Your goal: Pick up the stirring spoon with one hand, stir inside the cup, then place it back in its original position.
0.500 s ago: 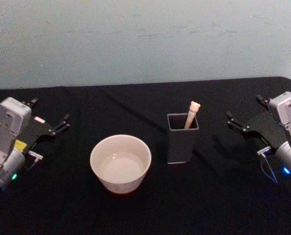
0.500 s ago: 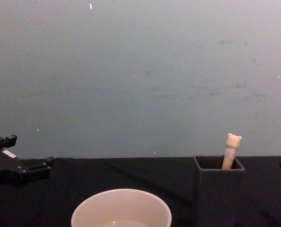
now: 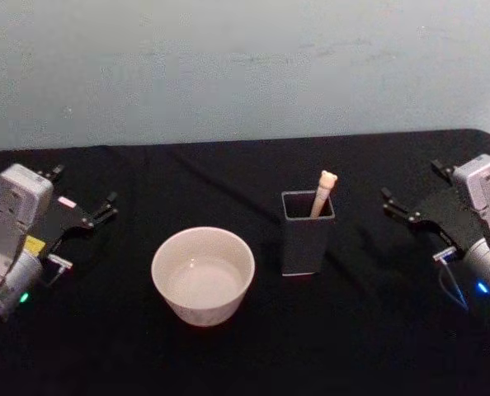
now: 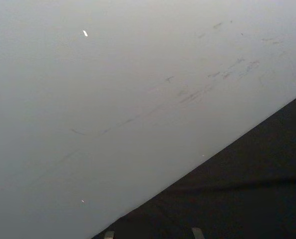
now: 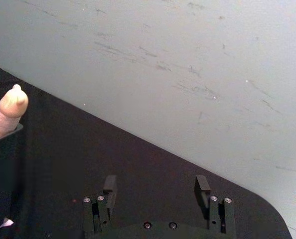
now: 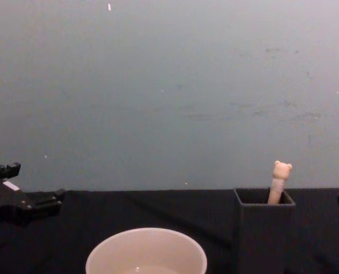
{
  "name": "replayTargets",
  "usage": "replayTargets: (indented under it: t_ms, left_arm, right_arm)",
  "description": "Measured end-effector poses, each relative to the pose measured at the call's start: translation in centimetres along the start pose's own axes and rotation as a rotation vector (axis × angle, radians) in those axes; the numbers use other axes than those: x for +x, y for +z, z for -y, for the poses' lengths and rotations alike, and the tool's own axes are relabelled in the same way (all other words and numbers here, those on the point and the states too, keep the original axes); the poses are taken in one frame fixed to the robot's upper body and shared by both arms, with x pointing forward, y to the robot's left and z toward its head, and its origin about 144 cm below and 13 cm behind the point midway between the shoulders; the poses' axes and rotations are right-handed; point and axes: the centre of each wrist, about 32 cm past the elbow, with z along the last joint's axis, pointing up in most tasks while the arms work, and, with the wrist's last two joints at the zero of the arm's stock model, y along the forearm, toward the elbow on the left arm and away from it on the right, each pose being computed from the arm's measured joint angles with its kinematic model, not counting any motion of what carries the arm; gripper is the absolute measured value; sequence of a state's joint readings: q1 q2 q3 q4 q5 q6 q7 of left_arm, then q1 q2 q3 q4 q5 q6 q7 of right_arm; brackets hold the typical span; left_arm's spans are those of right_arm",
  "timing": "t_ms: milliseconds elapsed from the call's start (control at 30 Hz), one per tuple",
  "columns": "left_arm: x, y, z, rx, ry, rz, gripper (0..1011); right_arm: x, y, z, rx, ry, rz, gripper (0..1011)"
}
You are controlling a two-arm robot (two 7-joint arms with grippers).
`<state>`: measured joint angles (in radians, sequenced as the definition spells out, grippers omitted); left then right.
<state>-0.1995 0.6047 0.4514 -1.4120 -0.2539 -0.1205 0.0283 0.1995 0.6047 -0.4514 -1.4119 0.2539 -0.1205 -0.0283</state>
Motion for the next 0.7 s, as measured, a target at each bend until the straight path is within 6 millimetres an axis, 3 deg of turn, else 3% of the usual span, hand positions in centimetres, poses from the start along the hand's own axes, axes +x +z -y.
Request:
replayTargets:
  t_ms: [700]
  left_arm:
    - [0.00,0.00,0.00,0.000,0.000,0.000,1001]
  right_arm:
    - [0.00,0.00,0.00,0.000,0.000,0.000,1000]
